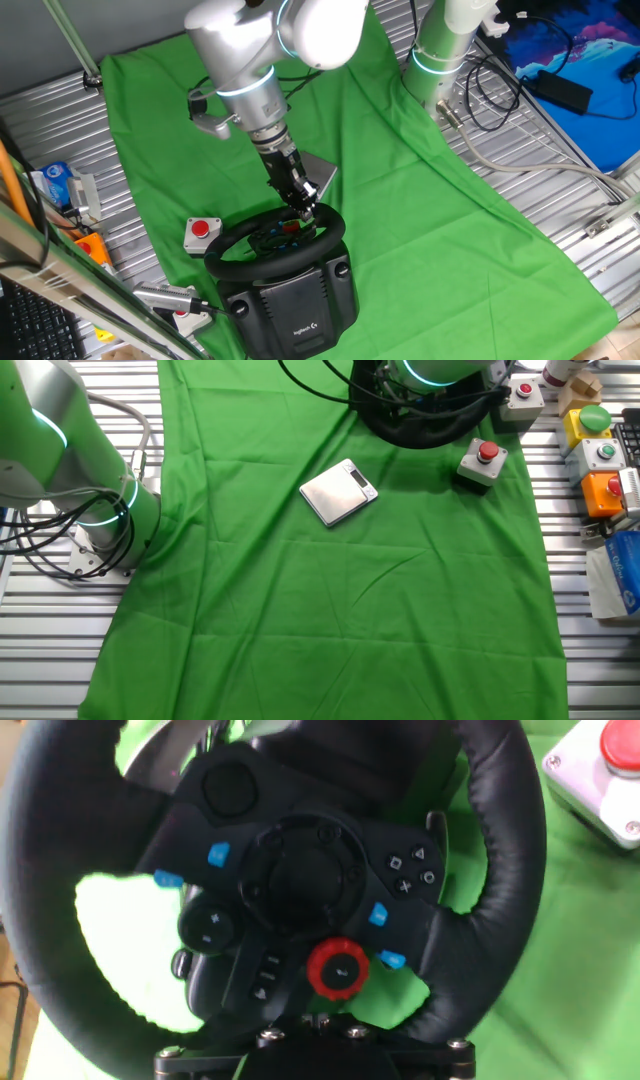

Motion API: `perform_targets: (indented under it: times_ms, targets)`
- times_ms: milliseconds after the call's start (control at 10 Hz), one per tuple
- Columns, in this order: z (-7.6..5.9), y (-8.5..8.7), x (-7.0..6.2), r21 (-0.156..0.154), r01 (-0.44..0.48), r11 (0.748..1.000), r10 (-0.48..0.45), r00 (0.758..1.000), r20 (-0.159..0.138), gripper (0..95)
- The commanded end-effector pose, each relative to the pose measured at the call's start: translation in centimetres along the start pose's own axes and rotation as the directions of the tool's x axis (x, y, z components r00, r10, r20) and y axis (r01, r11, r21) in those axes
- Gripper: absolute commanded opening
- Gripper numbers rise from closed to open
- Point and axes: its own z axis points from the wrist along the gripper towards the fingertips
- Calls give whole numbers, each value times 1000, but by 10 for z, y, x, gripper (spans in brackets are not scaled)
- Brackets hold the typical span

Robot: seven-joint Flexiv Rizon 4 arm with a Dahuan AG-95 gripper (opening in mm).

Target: Rotate the steering wheel 90 degrees counterclockwise

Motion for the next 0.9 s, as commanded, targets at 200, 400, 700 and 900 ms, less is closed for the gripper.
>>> perform_targets:
  times_ms: [200,400,700,900]
  targets:
    - [0,0,1,4,2,1000,-2,1000,-4,0]
    - [0,0,1,4,7,1000,-7,1000,-8,0]
    - [-5,0,6,6,9,1000,-9,1000,-12,0]
    - [-11,-1,8,3,7,1000,-7,1000,-15,0]
